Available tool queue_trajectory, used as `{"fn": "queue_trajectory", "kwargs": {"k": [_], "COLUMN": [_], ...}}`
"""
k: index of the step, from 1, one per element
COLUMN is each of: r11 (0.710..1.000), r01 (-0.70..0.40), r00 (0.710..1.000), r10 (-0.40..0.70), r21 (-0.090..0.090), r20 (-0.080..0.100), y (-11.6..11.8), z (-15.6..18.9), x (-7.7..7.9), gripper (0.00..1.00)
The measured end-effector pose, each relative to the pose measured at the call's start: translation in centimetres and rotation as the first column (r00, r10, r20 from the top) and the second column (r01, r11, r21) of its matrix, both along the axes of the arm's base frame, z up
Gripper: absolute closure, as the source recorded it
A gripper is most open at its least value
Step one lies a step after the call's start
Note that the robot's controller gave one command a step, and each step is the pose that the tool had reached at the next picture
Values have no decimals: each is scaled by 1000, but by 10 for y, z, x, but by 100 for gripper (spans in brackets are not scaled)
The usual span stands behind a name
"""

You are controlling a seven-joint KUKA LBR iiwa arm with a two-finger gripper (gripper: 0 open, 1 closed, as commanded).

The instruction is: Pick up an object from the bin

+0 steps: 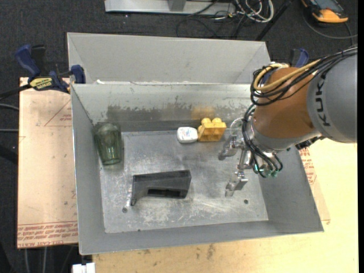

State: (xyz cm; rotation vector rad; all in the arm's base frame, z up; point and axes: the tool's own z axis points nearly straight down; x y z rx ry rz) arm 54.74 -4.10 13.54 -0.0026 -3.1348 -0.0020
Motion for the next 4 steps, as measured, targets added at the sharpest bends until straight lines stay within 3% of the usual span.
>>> {"fn": "queue_trajectory", "kwargs": {"k": [1,2,3,4], "r11": [1000,999,997,989], "r01": [-1,-47,-77,-146], "r00": [1000,999,997,989], "r10": [1,47,77,146], "r21": [-1,-2,2,-1], "r20": [7,2,11,9], "y": [0,36,55,72], "z": [4,35,52,41], "x": [2,-6,-29,-10], "gripper": [0,0,0,0]}}
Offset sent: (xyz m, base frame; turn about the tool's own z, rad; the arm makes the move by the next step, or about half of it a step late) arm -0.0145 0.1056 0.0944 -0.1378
